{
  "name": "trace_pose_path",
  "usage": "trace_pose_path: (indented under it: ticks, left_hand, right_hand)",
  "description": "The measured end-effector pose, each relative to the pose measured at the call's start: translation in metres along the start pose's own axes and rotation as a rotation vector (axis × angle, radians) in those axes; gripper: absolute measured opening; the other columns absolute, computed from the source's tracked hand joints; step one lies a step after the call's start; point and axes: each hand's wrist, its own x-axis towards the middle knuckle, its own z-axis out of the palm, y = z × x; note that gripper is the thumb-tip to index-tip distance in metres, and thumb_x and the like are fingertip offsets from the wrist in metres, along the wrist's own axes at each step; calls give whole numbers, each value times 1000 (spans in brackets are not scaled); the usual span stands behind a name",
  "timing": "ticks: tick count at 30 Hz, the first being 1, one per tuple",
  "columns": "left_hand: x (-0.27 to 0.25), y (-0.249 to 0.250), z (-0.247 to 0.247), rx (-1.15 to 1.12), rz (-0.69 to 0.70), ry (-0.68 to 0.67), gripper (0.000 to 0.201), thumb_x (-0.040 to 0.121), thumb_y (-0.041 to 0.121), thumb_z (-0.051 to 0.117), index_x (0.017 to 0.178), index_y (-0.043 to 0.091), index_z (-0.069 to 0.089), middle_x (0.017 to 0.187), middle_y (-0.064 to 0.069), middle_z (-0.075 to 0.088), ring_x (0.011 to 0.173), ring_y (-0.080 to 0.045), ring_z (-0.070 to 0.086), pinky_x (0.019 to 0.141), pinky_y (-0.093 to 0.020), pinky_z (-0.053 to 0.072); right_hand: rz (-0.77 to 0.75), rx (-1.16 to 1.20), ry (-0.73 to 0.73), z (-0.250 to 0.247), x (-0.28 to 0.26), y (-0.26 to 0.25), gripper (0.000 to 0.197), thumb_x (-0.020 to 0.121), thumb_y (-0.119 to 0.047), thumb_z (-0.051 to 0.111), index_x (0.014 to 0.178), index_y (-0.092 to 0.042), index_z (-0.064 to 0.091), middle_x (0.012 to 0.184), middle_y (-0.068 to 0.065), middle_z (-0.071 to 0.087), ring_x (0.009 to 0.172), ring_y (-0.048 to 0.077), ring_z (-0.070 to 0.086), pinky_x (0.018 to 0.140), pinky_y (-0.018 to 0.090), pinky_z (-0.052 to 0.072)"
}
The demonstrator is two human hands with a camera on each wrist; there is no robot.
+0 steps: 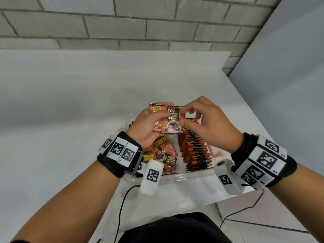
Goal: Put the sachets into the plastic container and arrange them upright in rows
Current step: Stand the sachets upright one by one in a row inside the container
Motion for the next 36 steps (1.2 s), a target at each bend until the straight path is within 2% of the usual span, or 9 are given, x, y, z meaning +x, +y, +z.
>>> trace_pose_path:
  ticks: [3,5,9,12,15,22,26,32,36]
  left_hand:
    - [-3,-3,2,64,0,-41,29,91,-3,50,115,8,61,103,-14,70,91,-28,67,87,-47,51]
    - [-5,-5,5,93,5,-66,28,90,-4,50,113,9,62,100,-13,69,91,-28,66,86,-46,51]
    - [-6,-6,8,77,-5,-63,24,88,11,56,112,10,60,83,-5,69,75,-19,67,70,-37,56]
    - [-5,-5,4,30,-20,-6,38,76,27,63,110,11,60,78,-7,65,66,-18,63,61,-32,54]
    - [-4,-6,0,10,-19,16,38,73,29,64,107,11,61,77,-8,65,65,-18,62,59,-31,54]
    - [2,-10,3,55,-37,11,32,77,26,63,106,13,64,80,-8,66,66,-18,62,59,-31,55]
    - [3,-10,5,69,-46,23,18,90,20,56,105,14,64,79,-8,67,65,-18,63,59,-30,55]
    - [3,-10,5,75,-47,26,18,91,20,56,105,14,64,79,-8,67,65,-17,63,57,-30,55]
    - [4,-11,6,79,-45,22,18,91,20,56,105,14,64,79,-8,66,65,-17,62,59,-31,55]
  right_hand:
    - [38,-61,-30,-5,4,-2,32,88,-23,66,119,-22,60,105,-5,56,83,9,54,66,6,38]
    - [92,-22,-96,-8,4,-3,35,89,-20,64,123,-22,58,101,-5,61,83,12,59,68,7,42]
    - [206,168,-269,-21,-1,3,22,90,-12,62,111,-19,63,79,-3,65,74,14,63,75,29,50]
    - [232,128,-393,-28,-15,18,16,91,-10,60,101,-22,65,85,3,67,71,8,60,75,30,50]
    - [242,58,-465,-30,-34,35,21,92,-8,58,94,-28,63,95,5,64,79,21,65,76,38,56]
    - [215,2,-510,-22,-59,47,19,92,-7,58,96,-25,60,85,-13,65,78,-3,58,70,9,41]
    - [129,-114,-489,-13,-66,50,11,90,-11,61,95,-19,66,79,-16,64,71,0,58,66,10,41]
    - [9,-325,-507,-8,-69,44,16,91,-17,59,98,-15,73,94,-1,56,83,12,53,75,19,41]
    - [37,-420,-605,-9,-63,39,22,93,-17,54,110,-21,68,104,-6,62,94,13,58,79,25,44]
